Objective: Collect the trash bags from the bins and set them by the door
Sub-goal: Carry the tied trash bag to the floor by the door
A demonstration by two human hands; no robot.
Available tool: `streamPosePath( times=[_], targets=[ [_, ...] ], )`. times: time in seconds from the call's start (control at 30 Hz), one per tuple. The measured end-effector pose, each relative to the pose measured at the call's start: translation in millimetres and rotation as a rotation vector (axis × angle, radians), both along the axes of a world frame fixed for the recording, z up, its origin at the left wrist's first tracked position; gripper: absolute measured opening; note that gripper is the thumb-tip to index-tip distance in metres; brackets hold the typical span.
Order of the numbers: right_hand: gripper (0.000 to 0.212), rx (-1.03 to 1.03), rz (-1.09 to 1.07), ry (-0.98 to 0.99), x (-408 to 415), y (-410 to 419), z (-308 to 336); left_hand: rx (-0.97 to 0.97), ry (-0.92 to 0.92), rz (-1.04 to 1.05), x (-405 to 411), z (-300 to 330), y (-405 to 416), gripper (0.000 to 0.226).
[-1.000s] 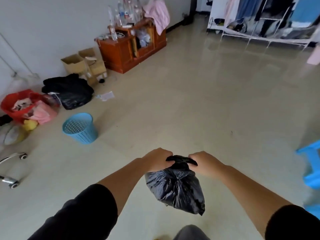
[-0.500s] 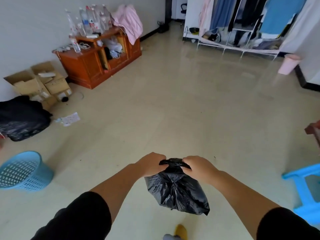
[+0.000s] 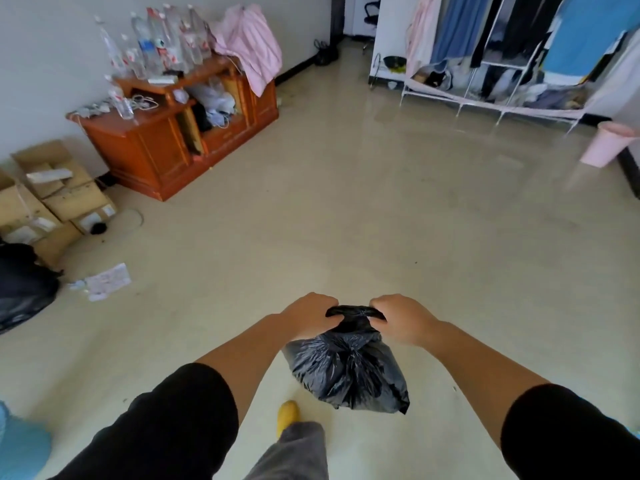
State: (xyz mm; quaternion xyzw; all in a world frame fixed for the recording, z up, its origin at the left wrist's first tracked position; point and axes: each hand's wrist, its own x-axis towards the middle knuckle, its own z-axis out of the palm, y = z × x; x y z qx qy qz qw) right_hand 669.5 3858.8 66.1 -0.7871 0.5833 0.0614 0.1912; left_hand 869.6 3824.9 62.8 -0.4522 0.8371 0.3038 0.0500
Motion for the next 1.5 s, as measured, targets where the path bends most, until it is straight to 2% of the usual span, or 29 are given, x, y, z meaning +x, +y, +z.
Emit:
streamPosePath(
  times=[0.13,0.27,0.4,0.6,0.87,1.03,1.23,1.5],
  targets=[
    [0.029,0.028,-0.065,-0.048,6,-102,11,0.011,-0.009,-0.050,5,17,-111,0.024],
    [0.018,0.028,-0.102,-0.077,8,-194,16,0.017,-0.011,-0.076,4,22,-208,0.022],
    [0.019,0.027,-0.103,-0.086,-7,-289,11,0.012,-0.019,-0.088,-9,18,-303,0.021],
    [0.027,0.035,-0.097,-0.117,-52,-453,-2,-0.006,-0.015,-0.044,-52,8,-469,0.025],
    [0.032,0.091,-0.008,-0.075,-120,-664,22,0.019,0.023,0.035,-117,14,-664,0.027],
    [0.020,0.091,0.003,-0.050,-148,-789,19,0.010,0.013,0.013,-147,9,-788,0.025],
    [0.022,0.064,-0.043,-0.062,-172,-961,9,0.016,0.018,-0.047,-167,7,-963,0.026],
    [0.022,0.046,-0.128,-0.102,-195,-1167,26,-0.017,-0.021,-0.170,-196,33,-1193,0.025]
  ],
)
